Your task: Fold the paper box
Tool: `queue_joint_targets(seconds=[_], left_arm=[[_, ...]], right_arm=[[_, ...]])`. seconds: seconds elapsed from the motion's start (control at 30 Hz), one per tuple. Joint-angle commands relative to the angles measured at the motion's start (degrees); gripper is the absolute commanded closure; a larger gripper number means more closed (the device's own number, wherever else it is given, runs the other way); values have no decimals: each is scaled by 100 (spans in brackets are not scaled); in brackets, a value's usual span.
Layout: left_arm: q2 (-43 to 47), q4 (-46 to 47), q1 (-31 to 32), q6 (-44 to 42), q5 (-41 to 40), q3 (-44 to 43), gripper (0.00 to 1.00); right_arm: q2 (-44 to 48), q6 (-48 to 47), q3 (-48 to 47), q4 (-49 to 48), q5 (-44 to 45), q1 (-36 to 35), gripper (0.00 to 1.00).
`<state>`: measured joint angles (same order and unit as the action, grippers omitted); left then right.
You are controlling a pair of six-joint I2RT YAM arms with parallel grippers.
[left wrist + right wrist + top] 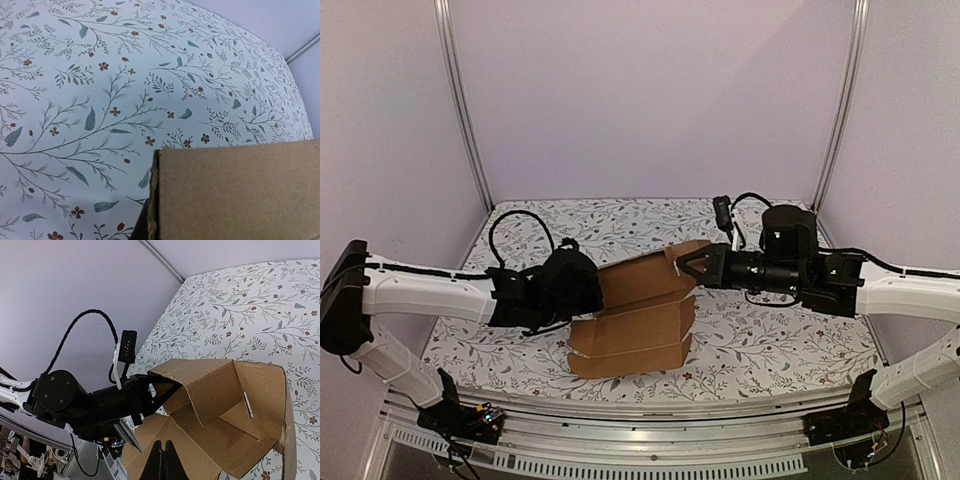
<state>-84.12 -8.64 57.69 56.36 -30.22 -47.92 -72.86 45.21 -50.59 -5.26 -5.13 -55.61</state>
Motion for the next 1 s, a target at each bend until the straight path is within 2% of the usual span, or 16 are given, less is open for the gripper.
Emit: queue_joint_targets(seconds=[0.0,0.27,0.4,0.6,0.97], left_arm=[[172,270,-327,155,151,159,100],[461,654,-625,538,754,345,100],[633,759,-664,728,1052,366,100],[741,1109,-698,1005,1658,336,100],[947,1091,-696,903,1860,294,100]], right_arm=[[470,-602,38,687,-262,-66,100],[1346,-1149,557,718,-36,-107,100],[1491,-1233,828,274,-67,-103,100],[1312,-1290,775,-414,-19,-124,100],[704,-1290,137,-1029,54,-140,100]])
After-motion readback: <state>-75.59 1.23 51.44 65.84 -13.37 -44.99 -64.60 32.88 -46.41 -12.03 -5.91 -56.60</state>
